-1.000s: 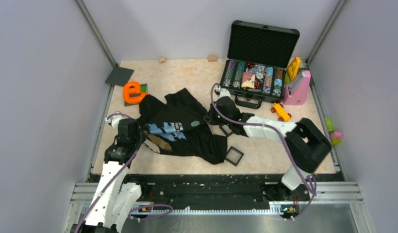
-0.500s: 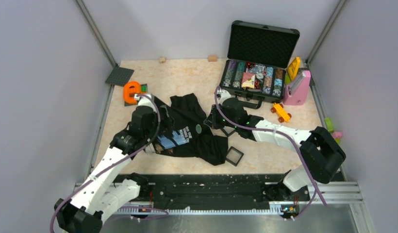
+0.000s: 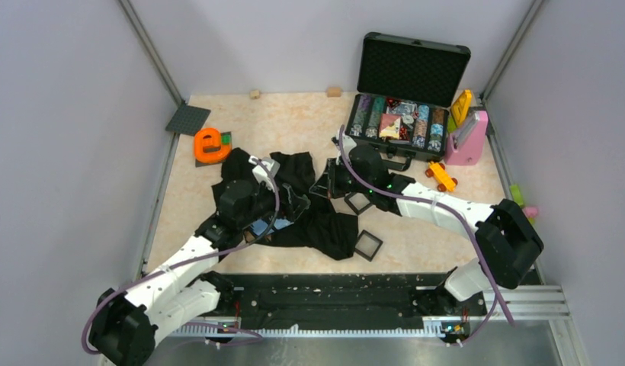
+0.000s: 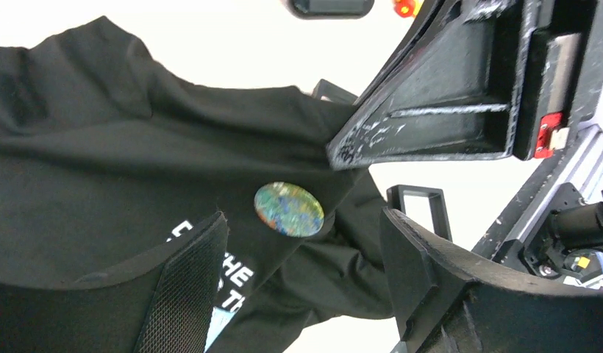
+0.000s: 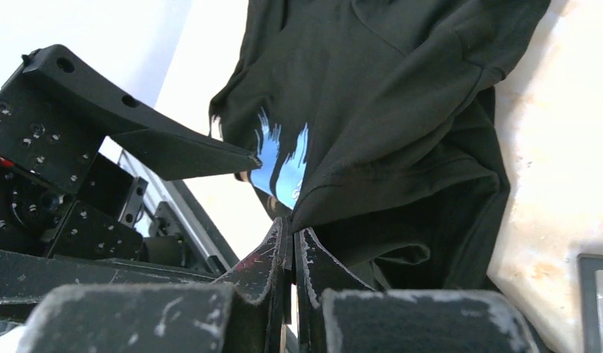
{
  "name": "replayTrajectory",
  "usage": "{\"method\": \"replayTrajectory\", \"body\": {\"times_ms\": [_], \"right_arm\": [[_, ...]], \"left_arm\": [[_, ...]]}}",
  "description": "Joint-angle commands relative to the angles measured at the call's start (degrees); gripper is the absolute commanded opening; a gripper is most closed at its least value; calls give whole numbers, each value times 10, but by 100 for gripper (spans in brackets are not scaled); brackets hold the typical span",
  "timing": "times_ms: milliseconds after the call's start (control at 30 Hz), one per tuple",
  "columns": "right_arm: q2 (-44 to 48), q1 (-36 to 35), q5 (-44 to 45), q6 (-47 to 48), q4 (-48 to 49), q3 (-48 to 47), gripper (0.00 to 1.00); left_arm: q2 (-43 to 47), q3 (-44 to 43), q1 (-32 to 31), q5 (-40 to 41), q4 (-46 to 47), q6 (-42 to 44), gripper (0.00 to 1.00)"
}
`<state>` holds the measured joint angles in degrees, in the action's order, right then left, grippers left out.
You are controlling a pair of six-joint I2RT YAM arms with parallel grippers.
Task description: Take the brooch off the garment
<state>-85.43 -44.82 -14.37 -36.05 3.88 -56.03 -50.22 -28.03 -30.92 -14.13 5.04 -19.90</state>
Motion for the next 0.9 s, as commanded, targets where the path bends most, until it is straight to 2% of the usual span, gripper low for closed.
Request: {"method": "replayTrajectory", "body": {"times_ms": [0,300,567,767,867], "right_arm": [[25,3,-37,-27,28,-26,0],[28,3,-39,-37,31,-27,0],[26,3,-40,-45,37,-20,0],[26,3,-35,-45,35,-17,0],[26,3,-34,-45,36,-15,0]], "left_arm": [[-23,-13,-2,-45,89,-10,77],[-71,-42,-2,4,48,-28,53],[-103,-53,-2,20,23,-44,53],[-121,-82,-2,5,-30,-43,59],[-134,-101,-2,15,-76,-40,58]]}}
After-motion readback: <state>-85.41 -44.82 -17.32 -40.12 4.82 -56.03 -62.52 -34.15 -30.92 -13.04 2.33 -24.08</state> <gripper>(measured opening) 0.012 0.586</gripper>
